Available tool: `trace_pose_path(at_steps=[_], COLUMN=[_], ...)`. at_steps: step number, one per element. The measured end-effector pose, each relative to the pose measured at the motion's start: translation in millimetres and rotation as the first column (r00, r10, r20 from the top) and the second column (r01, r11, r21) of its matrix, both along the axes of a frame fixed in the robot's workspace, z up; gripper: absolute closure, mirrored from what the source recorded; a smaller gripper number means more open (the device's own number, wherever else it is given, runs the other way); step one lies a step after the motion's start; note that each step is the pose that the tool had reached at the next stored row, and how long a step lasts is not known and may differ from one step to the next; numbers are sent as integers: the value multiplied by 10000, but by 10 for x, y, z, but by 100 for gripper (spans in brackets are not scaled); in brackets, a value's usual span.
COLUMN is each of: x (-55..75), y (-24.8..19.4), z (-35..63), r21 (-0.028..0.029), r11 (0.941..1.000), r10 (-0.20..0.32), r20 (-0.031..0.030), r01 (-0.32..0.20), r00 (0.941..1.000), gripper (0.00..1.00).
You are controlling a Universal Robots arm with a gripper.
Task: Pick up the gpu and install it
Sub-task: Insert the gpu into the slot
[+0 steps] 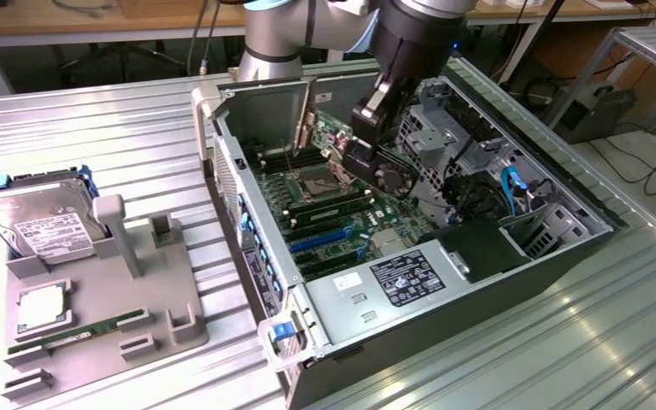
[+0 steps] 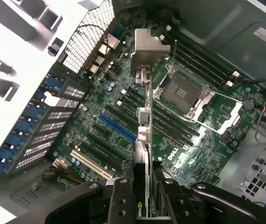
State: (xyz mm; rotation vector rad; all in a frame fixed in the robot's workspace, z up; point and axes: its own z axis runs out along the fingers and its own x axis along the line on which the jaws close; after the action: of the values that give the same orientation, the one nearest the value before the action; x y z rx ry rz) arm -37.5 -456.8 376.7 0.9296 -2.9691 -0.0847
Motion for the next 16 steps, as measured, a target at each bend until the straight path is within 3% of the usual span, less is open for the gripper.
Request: trace_pose_path(at_steps=[4,9,13,16], x=[0,0,0,0], y=[0,0,0,0], z=[-32,-83,-126,-157], r21=[0,0,-2,-2], r11=[9966,9821,9610,9393], r10=[820,1885,2765,3432], r20=[3,3,2,3], r01=[-820,-1885,-2765,-3432], r00=[9966,9821,9610,9393], gripper=[74,74,74,74])
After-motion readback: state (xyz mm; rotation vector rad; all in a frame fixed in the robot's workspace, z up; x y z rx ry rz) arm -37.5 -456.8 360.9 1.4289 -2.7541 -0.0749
